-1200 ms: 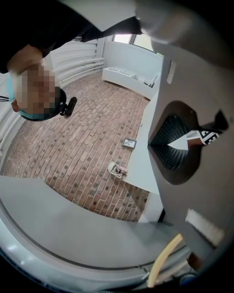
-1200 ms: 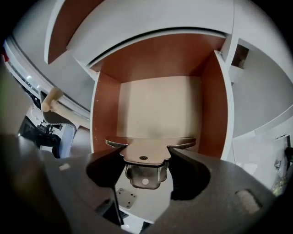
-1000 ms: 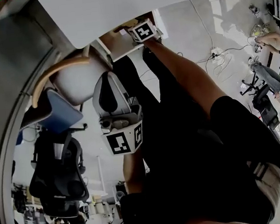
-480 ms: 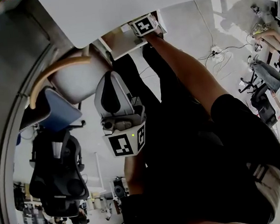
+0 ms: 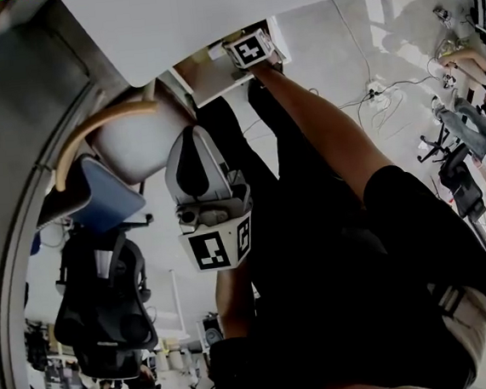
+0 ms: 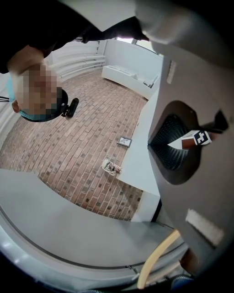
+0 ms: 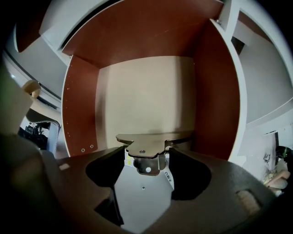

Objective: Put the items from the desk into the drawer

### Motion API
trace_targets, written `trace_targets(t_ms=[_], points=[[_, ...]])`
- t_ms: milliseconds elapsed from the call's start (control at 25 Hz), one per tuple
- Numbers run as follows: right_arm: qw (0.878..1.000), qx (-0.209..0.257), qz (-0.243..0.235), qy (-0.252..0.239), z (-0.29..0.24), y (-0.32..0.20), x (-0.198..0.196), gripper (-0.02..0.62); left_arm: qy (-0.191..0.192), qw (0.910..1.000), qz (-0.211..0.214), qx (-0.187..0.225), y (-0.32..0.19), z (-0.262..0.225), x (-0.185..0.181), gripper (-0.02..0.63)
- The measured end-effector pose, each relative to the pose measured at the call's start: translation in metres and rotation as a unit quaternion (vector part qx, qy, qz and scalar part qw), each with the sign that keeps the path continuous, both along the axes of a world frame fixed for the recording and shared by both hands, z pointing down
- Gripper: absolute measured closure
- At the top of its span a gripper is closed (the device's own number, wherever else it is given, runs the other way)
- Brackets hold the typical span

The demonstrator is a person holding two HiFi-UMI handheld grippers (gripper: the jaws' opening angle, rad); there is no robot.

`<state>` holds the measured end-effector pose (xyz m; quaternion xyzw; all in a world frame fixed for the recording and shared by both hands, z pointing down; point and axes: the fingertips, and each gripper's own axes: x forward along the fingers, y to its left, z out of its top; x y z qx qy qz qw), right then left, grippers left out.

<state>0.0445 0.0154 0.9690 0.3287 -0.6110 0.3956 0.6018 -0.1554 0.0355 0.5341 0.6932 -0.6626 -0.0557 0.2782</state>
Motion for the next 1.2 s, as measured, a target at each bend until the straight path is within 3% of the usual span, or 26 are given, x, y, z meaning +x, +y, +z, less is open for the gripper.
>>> trace_targets(t_ms=[80,200,240,400,600,800,1000,1200], points=[[1.000,0.001,0.007,-0.014,-0.008,0.000,-0.005,0.290,-0.002,1.0000,0.003,0.006,0.001,-0.003,0.001,0.597],[0.988,0.032,0.025,-0.151,-0.025,-0.010,-0.055,0.290,-0.009,0.9998,0.009,0.014,0.000,-0.011,0.004,0.597],[0.985,0.037,0.025,-0.169,-0.032,-0.010,-0.059,0.290,-0.012,0.9998,0.010,0.016,0.000,-0.015,0.005,0.597],[0.984,0.056,0.007,-0.171,-0.066,-0.003,-0.048,0.323,-0.022,0.9994,0.012,0.025,0.002,-0.037,0.006,0.597],[0.971,0.110,-0.022,-0.210,-0.128,-0.009,-0.051,0.486,-0.034,0.9982,0.017,0.047,0.000,-0.066,0.013,0.597],[0.958,0.185,-0.034,-0.215,-0.199,-0.033,-0.044,0.591,-0.040,0.9961,0.030,0.072,-0.004,-0.098,0.028,0.597],[0.933,0.250,-0.028,-0.259,-0.282,-0.057,-0.035,0.592,-0.054,0.9925,0.045,0.100,-0.007,-0.135,0.051,0.597],[0.890,0.329,-0.020,-0.316,-0.387,-0.082,-0.027,0.592,-0.061,0.9897,0.040,0.123,-0.005,-0.163,0.058,0.597]])
